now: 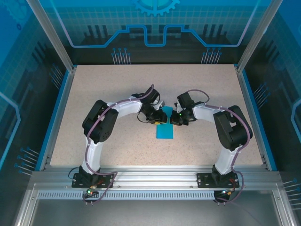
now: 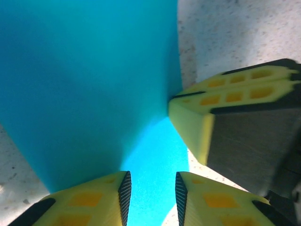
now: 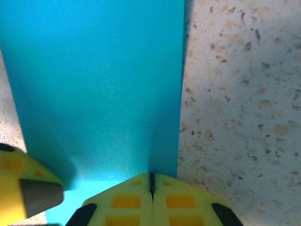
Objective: Fold a paper plane with a square sheet of paper (fold left side to right side)
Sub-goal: First fold the square sheet of paper in half at the center of the table.
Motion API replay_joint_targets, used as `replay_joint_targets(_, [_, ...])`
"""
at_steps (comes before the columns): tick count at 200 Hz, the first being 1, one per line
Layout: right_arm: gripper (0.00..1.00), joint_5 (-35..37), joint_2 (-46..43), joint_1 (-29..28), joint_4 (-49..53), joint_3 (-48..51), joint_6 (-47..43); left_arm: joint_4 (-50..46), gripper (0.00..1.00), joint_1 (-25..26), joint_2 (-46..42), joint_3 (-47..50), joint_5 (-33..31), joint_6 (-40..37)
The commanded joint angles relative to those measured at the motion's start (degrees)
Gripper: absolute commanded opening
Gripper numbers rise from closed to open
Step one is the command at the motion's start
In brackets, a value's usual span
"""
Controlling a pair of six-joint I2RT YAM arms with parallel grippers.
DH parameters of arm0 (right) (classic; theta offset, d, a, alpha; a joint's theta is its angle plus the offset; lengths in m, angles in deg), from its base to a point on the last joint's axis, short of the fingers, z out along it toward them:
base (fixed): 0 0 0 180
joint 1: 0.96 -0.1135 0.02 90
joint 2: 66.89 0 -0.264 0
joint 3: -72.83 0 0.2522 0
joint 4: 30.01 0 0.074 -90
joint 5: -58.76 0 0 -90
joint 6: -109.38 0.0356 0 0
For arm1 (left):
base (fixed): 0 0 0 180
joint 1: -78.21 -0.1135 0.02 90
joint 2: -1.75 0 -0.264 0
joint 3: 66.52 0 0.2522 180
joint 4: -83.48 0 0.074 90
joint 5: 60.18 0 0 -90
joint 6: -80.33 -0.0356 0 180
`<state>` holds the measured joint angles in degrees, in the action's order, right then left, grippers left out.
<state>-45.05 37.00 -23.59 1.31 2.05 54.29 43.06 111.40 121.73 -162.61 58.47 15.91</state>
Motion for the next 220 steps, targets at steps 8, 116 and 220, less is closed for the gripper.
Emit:
replay_joint_targets(8, [0.00, 4.8, 3.3, -0.9, 7.8, 1.3, -0.8, -0.6, 0.33, 0.2, 1.5, 1.0, 0.0, 0.5])
replay_joint_targets(116, [0.00, 5.8, 4.7, -0.3, 9.9, 0.6, -1.7, -0.3, 0.32, -2.7, -3.0, 10.2, -3.2, 0.4])
replay_joint_targets(220, [0.00, 4.2, 4.7, -0.2, 8.9, 0.3, -1.6, 6.2, 0.31, -4.3, -10.1, 12.4, 2.5, 0.2])
